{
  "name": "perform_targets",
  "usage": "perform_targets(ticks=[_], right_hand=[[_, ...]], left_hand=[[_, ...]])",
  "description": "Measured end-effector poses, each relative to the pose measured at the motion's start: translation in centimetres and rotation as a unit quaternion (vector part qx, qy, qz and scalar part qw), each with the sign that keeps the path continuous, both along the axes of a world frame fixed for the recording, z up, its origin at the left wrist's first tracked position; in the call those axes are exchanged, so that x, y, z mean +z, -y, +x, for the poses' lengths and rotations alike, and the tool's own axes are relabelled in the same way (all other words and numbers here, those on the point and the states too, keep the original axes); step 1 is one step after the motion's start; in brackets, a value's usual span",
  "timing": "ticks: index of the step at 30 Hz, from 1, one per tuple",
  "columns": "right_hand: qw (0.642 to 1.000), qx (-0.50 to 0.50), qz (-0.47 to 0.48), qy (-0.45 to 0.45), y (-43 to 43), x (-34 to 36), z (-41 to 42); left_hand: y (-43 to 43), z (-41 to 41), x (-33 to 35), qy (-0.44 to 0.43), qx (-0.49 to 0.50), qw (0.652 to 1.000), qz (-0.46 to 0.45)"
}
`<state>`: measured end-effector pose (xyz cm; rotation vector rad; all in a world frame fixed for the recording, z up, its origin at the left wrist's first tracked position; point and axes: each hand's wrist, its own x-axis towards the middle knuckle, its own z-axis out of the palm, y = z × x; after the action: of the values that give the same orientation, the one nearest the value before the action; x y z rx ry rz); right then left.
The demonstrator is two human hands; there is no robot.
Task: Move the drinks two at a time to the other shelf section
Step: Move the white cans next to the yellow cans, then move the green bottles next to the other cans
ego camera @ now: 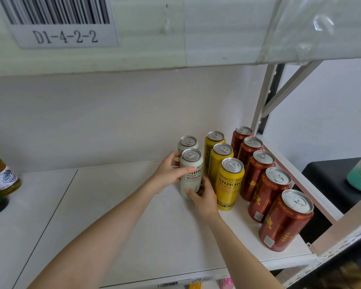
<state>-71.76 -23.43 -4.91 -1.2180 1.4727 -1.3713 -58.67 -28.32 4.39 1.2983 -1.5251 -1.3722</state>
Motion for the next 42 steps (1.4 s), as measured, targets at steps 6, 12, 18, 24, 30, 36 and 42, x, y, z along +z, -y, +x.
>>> perform_targets(ticks=[6, 12, 18, 24, 30, 36, 42], right_hand=[[1.000, -0.003, 0.008, -0.009, 0.0, 0.1, 0.0], [0.999, -0.028, 0.024, -0.023, -0.8, 0.6, -0.1], [0.995, -0.041, 0.023, -0.089, -3.0, 0.9, 0.0], [0.947, -0.051, 0.032, -0.315, -6.6, 1.3, 0.0], [0.849, -0.076, -0.008, -0.522, -10.0, 1.6, 0.8], [0.789, -0.047, -0.018, -0.612, -14.0, 2.3, 2.7], [0.757, -0.038, -0.016, -0.652, -18.1, 3.1, 4.8]], left_hand=[[0.2, 0.0, -0.4, 0.011, 0.003, 1.000, -0.014], [-0.5, 0.8, -0.7, 0.056, -0.005, 0.997, -0.054], [-2.4, 4.4, -1.5, 0.106, 0.017, 0.992, -0.066], [-5.7, 7.8, -3.8, 0.288, 0.032, 0.935, -0.203], [-9.6, 10.0, -5.7, 0.475, 0.055, 0.814, -0.330], [-14.5, 11.8, -6.1, 0.547, 0.047, 0.771, -0.323], [-19.8, 14.1, -5.5, 0.580, 0.047, 0.748, -0.319]])
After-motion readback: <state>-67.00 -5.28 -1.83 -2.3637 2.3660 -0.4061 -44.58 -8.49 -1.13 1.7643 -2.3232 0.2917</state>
